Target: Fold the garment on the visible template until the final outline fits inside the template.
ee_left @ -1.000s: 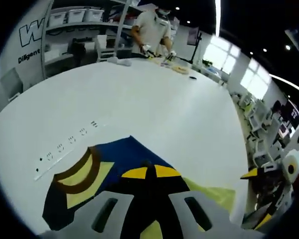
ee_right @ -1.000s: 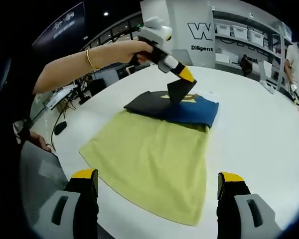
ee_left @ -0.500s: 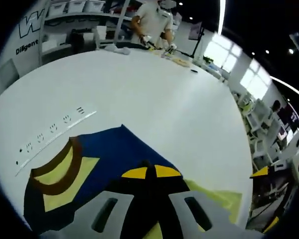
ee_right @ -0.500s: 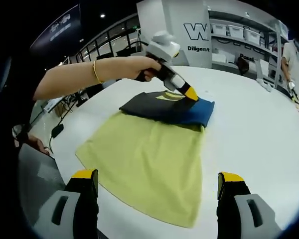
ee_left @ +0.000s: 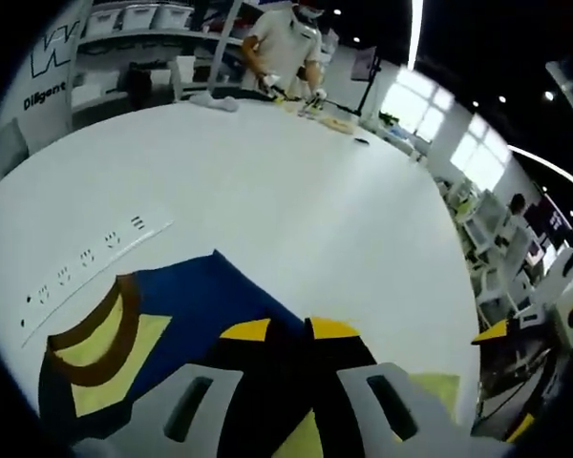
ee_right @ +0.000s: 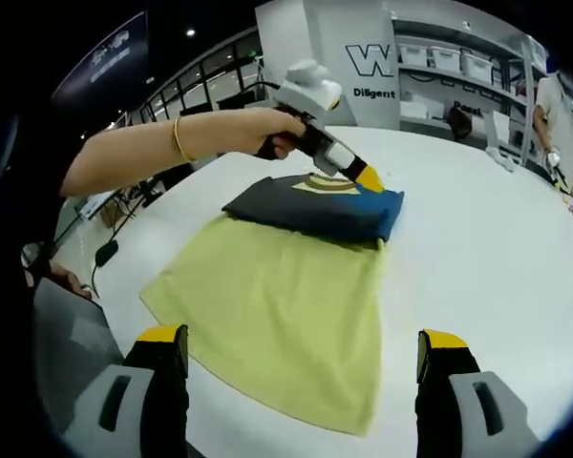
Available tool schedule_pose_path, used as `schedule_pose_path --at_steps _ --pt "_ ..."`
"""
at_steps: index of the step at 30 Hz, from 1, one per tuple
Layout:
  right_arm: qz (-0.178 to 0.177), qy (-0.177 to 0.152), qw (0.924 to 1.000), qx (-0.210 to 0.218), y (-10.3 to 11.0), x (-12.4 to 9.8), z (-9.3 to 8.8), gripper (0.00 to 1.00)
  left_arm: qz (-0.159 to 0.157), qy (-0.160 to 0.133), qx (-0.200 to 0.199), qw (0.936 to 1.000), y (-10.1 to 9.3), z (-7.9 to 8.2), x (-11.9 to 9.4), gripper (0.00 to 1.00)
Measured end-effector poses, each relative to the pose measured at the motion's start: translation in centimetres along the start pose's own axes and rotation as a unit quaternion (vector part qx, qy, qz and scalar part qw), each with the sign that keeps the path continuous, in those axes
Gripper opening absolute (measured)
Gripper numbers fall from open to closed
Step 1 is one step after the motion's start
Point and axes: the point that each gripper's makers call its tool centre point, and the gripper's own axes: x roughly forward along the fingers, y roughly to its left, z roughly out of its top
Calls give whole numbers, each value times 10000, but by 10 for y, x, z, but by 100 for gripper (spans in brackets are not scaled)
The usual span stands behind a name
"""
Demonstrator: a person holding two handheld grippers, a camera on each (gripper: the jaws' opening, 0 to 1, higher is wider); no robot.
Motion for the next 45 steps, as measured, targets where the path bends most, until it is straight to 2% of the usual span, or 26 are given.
schedule_pose_path --at_steps 3,6,7,9,13,17,19,22,23,27,29,33,40,45 --pt "-10 -25 10000 23 -1 1 1 99 186 -29 283 9994 2 2 -10 24" --pt "-21 -39 10000 20 -1 2 4 99 265 -58 200 9994 8 2 -21 29" --pt "1 -49 10000 17 -1 2 5 99 333 -147 248 9990 9 3 -26 32" --pt "-1 -50 10000 22 -3 4 7 99 411 -223 314 9984 11 4 -32 40" --pt "-37 -147 9999 44 -7 4 15 99 508 -300 262 9979 17 3 -42 64" --pt "-58 -185 9998 59 -7 5 20 99 695 -384 260 9965 29 3 -52 79" --pt "-57 -177 9998 56 -9 9 22 99 808 -348 305 9957 33 -2 -60 84" --pt "-93 -187 9997 93 -9 12 26 99 879 -383 270 9950 42 -2 -68 89" --pt "-249 -178 9992 241 -15 14 26 99 943 -426 227 9944 45 -2 -73 90" --pt "-400 -128 9991 58 -20 18 29 99 1048 -522 95 9931 50 -4 -84 94" --pt "-411 -147 9989 191 -22 20 32 99 1166 -491 25 9920 59 -6 -88 98" --pt "-367 -154 9988 276 -23 26 34 99 1229 -600 -45 9906 62 -6 -97 99" --pt "-343 -155 9991 218 -25 36 42 99 1465 -513 -91 9878 71 -28 -121 99" --pt "-388 -214 9988 220 -26 42 51 99 1552 -571 -398 9854 77 -48 -133 99"
